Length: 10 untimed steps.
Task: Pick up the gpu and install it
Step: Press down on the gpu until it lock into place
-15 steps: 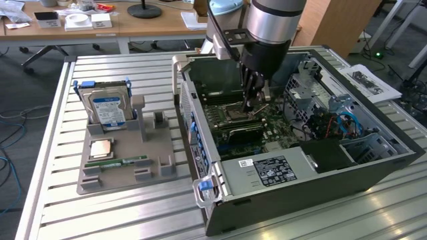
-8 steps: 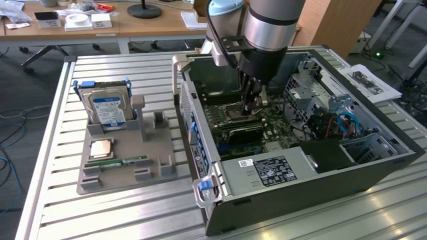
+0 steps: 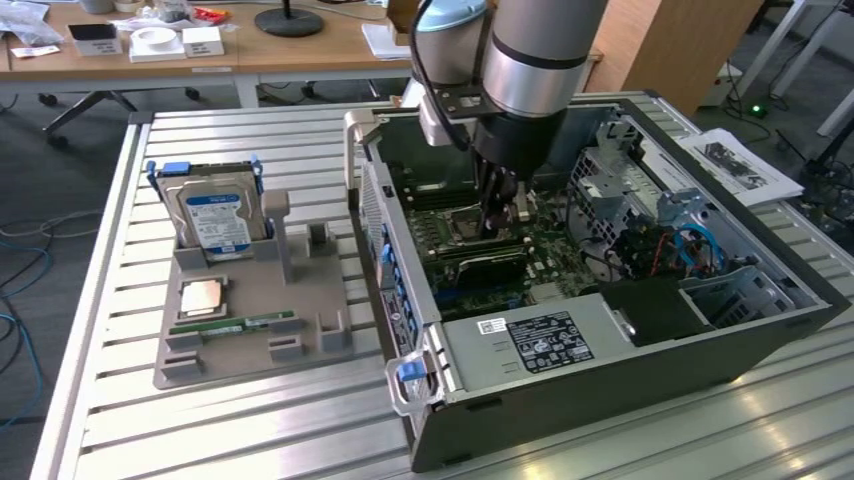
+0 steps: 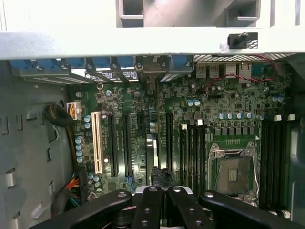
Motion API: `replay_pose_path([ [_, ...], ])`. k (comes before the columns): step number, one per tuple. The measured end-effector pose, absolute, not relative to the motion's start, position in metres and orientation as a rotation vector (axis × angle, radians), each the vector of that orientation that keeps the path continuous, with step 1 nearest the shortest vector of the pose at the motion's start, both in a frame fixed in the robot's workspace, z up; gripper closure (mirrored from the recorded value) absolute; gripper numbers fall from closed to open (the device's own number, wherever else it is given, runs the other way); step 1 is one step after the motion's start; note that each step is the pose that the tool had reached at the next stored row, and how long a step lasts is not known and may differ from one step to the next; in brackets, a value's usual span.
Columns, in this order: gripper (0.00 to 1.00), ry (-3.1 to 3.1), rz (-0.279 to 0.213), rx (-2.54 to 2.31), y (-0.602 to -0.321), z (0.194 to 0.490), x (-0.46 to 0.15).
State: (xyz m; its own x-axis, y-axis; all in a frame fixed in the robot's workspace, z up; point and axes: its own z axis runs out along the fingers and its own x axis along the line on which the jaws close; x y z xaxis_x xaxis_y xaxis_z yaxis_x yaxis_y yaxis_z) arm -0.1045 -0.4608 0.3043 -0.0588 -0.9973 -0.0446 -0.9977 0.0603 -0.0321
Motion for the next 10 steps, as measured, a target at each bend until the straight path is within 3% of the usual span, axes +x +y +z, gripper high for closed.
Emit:
replay_pose_path([
  [10, 0.89, 2.247, 0.011, -2.117, -0.460, 0.292, -0.105],
])
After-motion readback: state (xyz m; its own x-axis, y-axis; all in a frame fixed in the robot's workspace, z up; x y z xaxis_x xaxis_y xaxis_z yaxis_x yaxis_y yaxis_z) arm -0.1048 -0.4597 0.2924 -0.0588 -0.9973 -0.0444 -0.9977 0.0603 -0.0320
